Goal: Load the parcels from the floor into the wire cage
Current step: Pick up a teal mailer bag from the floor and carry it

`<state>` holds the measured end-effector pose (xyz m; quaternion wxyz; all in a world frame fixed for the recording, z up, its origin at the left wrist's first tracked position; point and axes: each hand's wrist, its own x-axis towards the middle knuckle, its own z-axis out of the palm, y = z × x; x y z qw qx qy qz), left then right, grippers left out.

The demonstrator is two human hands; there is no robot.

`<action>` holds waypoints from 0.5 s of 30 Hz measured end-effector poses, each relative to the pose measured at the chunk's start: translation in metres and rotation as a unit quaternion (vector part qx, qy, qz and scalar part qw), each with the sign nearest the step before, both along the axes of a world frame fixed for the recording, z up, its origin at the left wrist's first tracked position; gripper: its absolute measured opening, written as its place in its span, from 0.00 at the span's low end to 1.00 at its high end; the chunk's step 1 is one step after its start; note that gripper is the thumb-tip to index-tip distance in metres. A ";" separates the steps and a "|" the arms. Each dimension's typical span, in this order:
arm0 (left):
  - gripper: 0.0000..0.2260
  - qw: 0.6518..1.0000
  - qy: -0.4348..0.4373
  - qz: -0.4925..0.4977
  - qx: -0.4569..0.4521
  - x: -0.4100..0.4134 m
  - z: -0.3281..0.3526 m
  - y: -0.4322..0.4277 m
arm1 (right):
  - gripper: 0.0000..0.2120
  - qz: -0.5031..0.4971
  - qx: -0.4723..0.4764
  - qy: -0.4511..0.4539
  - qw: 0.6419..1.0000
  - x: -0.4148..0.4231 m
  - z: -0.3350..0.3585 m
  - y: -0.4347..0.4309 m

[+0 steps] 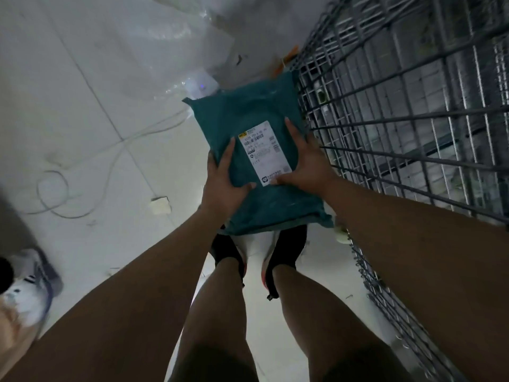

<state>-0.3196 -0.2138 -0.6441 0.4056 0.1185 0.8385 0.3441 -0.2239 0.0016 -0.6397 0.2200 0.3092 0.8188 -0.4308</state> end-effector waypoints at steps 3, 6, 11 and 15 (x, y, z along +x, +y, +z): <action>0.49 1.000 -0.014 0.006 0.001 0.005 -0.025 -0.001 | 0.66 0.008 0.011 0.003 1.000 -0.003 -0.023 -0.001; 0.48 1.000 -0.027 -0.003 0.003 0.007 -0.042 -0.002 | 0.64 0.010 0.017 0.011 1.000 0.000 -0.037 0.003; 0.46 1.000 -0.028 0.008 0.002 0.010 -0.052 0.000 | 0.63 -0.006 0.041 0.012 0.999 0.001 -0.049 0.004; 0.45 0.999 -0.038 -0.004 -0.027 0.003 -0.051 0.002 | 0.62 -0.015 0.048 -0.011 0.999 -0.003 -0.047 -0.003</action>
